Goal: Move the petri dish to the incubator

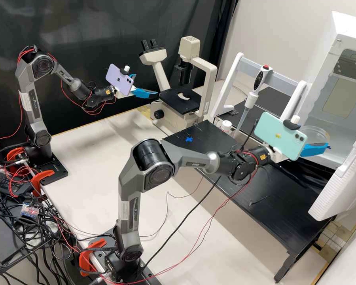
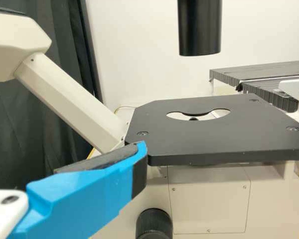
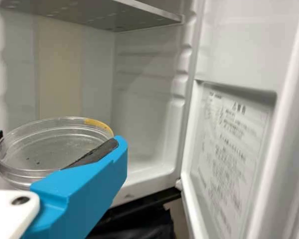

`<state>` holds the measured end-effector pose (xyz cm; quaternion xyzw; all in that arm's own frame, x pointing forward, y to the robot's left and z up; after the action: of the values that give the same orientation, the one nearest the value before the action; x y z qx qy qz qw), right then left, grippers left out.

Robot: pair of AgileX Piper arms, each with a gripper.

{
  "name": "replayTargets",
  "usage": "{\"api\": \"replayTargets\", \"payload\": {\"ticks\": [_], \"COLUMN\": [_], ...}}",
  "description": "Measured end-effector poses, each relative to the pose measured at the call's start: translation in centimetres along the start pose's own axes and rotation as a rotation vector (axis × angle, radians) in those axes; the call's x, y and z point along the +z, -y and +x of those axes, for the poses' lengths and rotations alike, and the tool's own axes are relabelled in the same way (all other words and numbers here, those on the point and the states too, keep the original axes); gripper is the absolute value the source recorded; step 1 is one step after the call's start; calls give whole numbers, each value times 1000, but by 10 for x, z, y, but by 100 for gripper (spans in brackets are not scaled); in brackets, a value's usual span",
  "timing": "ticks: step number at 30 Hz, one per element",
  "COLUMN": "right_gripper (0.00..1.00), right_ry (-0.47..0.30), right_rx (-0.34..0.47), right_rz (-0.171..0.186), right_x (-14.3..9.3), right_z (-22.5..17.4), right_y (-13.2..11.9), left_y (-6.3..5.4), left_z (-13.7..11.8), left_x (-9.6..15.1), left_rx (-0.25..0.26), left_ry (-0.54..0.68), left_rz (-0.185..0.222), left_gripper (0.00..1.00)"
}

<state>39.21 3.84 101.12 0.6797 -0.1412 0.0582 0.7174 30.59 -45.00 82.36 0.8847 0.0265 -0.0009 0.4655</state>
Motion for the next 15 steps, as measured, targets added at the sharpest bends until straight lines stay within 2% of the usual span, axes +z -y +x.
{"api": "replayTargets", "payload": {"ticks": [4, 6, 8, 13, 14, 15], "right_gripper": [0, 0, 0, 0, 0, 0], "right_ry": [15, 44, 60, 72, 77, 70], "right_rx": [10, -14, -32, -59, -66, -71], "right_rz": [22, 25, 44, 54, 70, 64], "right_x": [1, 3, 6, 10, 11, 12], "right_z": [30, 47, 62, 90, 94, 100], "right_y": [-4, -3, -1, 3, 5, 7], "left_y": [0, 0, 0, 0, 0, 0], "left_z": [0, 0, 0, 0, 0, 0], "left_x": [0, 0, 0, 0, 0, 0], "left_rx": [0, 0, 0, 0, 0, 0], "left_ry": [0, 0, 0, 0, 0, 0], "left_rz": [0, 0, 0, 0, 0, 0], "left_gripper": [100, 100, 100, 100, 100, 100]}}
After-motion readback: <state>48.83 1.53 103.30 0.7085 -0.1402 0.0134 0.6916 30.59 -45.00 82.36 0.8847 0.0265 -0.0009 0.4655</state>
